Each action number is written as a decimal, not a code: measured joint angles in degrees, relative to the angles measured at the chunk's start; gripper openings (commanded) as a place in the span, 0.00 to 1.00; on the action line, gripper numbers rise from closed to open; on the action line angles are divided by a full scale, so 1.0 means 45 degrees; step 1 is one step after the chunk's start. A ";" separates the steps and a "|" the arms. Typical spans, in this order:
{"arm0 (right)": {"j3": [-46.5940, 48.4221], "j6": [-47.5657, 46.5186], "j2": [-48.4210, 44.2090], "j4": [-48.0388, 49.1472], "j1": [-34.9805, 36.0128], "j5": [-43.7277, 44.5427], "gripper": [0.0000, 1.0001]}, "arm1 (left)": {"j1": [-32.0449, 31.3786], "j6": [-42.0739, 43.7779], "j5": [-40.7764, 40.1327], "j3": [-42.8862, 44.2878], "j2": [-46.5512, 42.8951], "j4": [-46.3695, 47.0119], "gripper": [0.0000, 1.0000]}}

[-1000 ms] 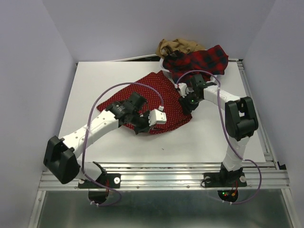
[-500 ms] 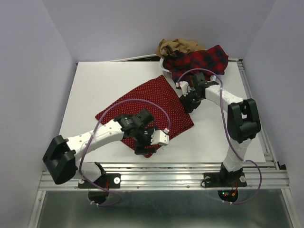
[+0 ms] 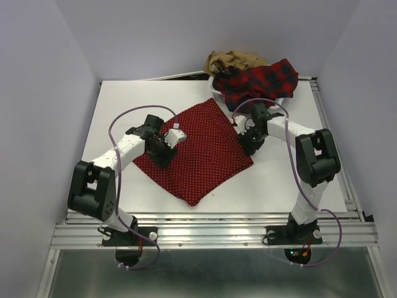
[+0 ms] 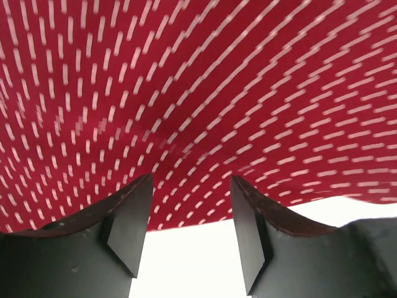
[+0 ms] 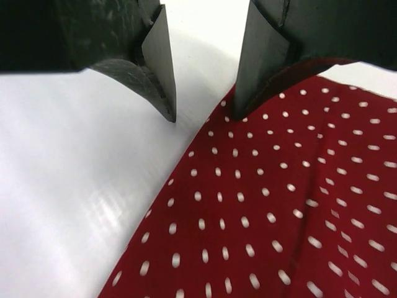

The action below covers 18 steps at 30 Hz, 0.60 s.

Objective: Fold and stack the skirts

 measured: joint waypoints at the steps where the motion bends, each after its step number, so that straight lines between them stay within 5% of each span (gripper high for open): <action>1: -0.0291 -0.0078 0.0107 0.0068 0.0000 0.0262 0.47 | 0.0253 -0.0015 -0.0287 -0.0204 0.0117 0.0044 0.60; 7: -0.0418 -0.0272 0.0141 0.0345 0.0005 0.0879 0.49 | 0.1336 0.0097 -0.2006 -0.1049 0.1569 0.0223 0.57; 18: 0.0291 -0.0301 -0.1481 -0.1214 0.0476 -0.1234 0.69 | 0.2205 0.0821 -0.2939 0.3133 0.4537 0.0622 0.74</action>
